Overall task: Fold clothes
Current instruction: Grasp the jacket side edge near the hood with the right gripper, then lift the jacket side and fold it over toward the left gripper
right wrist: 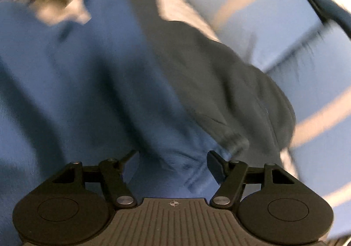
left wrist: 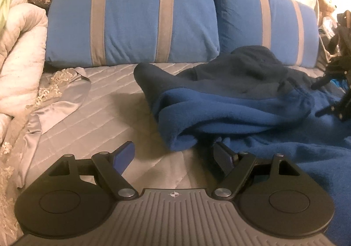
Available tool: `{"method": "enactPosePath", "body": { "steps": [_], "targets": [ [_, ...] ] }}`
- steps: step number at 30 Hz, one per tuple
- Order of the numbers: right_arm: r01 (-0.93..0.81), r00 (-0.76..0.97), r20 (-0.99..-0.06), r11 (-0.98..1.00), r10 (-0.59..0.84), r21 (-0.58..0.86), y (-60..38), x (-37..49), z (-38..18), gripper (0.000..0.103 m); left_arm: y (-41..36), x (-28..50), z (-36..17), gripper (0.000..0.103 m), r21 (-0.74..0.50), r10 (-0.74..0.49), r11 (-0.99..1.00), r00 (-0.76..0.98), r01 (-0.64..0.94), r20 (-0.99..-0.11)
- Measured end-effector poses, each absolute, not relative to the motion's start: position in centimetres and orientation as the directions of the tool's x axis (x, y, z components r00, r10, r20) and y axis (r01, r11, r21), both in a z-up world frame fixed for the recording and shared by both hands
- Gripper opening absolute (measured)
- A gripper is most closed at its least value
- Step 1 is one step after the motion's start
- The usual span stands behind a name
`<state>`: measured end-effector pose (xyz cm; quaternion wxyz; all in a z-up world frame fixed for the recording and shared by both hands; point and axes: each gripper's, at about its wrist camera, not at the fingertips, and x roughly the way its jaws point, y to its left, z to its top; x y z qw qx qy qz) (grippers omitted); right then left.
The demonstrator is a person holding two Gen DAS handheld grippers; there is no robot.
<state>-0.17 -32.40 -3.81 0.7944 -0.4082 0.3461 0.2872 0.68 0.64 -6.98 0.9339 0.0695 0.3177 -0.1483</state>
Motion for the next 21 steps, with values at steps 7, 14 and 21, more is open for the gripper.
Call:
{"method": "enactPosePath", "body": {
  "steps": [7,14,21],
  "targets": [
    [-0.718,0.676,-0.737,0.239,0.017,-0.653,-30.8,-0.3,-8.0,0.034,1.2,1.2,-7.6,0.079,0.002,-0.238,0.953,0.756,0.302,-0.61],
    [-0.589,0.786,-0.618,0.328,0.018,-0.739,-30.6,0.5,-5.6,0.011,1.1,2.6,-9.0,0.079,-0.035,-0.238,0.961,0.753,0.276,-0.613],
    [-0.34,0.922,-0.387,0.482,0.001,-0.808,-31.0,2.5,2.7,0.011,-0.1,4.6,-9.4,0.079,-0.094,-0.297,0.949,0.76,0.3,-0.578]
  ]
}}
